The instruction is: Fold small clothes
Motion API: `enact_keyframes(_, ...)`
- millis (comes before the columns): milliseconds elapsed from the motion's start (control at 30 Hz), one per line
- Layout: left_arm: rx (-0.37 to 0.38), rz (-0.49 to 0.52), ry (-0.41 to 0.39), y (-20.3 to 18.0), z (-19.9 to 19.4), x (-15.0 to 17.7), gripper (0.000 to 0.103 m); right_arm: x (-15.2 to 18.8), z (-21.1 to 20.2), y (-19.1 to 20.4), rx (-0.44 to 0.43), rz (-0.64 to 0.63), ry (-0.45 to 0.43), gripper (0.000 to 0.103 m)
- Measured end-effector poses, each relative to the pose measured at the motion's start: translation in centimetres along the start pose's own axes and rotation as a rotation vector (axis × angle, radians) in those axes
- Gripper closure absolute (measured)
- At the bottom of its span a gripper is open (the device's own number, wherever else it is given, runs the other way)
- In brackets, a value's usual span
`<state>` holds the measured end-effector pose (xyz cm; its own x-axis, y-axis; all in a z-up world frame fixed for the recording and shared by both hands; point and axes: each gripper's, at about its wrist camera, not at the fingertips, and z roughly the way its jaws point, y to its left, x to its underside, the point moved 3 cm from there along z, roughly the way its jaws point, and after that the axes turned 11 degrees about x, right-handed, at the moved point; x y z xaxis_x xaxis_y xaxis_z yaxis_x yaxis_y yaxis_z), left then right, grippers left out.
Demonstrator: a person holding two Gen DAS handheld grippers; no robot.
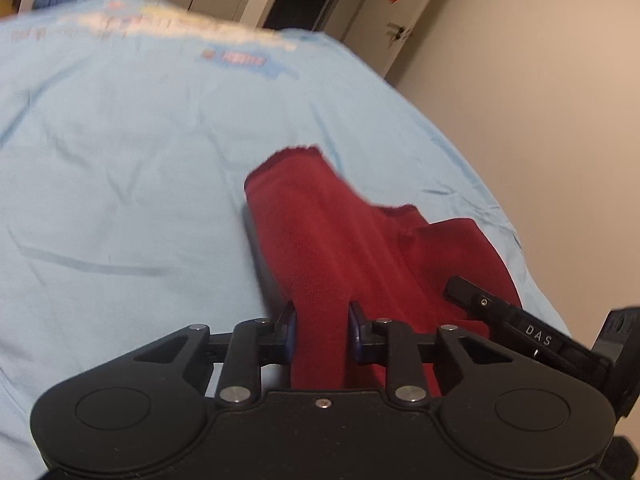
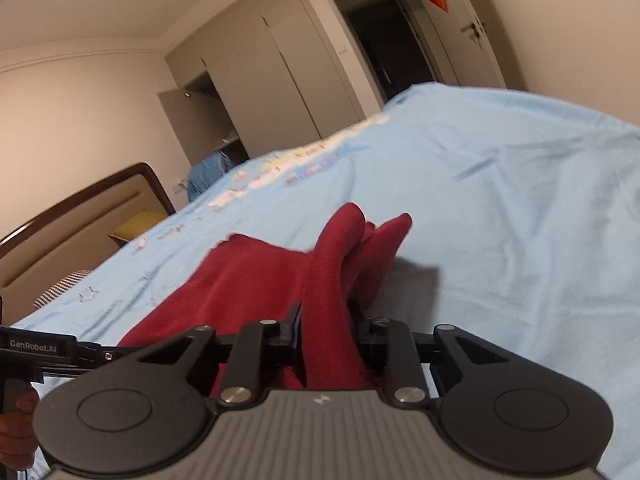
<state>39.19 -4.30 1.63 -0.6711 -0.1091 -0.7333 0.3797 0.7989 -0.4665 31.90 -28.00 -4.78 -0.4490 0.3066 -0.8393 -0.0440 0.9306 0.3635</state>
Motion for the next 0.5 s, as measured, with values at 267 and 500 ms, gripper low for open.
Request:
enact_keyframes(267, -0.201, 0.221, -0.159, -0.6, -5.7, -3.9, 0.077, -3.4, 0.8, 7.4, -0.124, -0.067, -0.098, 0.080)
enact_keyframes(500, -0.292, 0.051, -0.110, 5.7, -7.1, -3.2, 0.076, -1.7, 6.1, 11.7, -0.136, -0.107, 0.029, 0.079)
